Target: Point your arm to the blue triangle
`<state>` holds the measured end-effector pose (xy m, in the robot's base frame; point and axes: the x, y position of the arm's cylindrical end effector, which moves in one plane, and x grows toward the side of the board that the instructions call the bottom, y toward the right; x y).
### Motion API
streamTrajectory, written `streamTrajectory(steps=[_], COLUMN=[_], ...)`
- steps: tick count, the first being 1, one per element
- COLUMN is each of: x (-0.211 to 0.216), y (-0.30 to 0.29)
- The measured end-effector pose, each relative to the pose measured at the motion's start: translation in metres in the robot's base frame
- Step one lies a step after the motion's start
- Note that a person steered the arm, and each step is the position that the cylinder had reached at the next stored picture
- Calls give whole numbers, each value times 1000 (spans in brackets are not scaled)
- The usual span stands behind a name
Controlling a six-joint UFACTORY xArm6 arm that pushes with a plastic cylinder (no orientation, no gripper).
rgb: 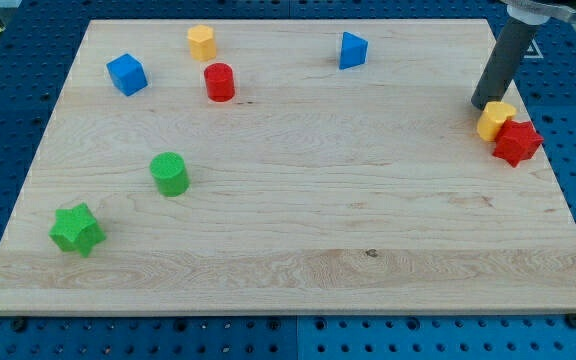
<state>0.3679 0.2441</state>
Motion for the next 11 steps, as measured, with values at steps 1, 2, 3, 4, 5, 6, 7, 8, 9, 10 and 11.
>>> streamTrajectory(steps=[1, 2, 3, 4, 5, 6, 7, 8, 9, 10, 11], x=[0, 0, 0, -9, -26, -27, -31, -52, -71, -103, -137], y=[-26, -69, -109, -160, -178, -178, -181, -201, -207, -207, -207])
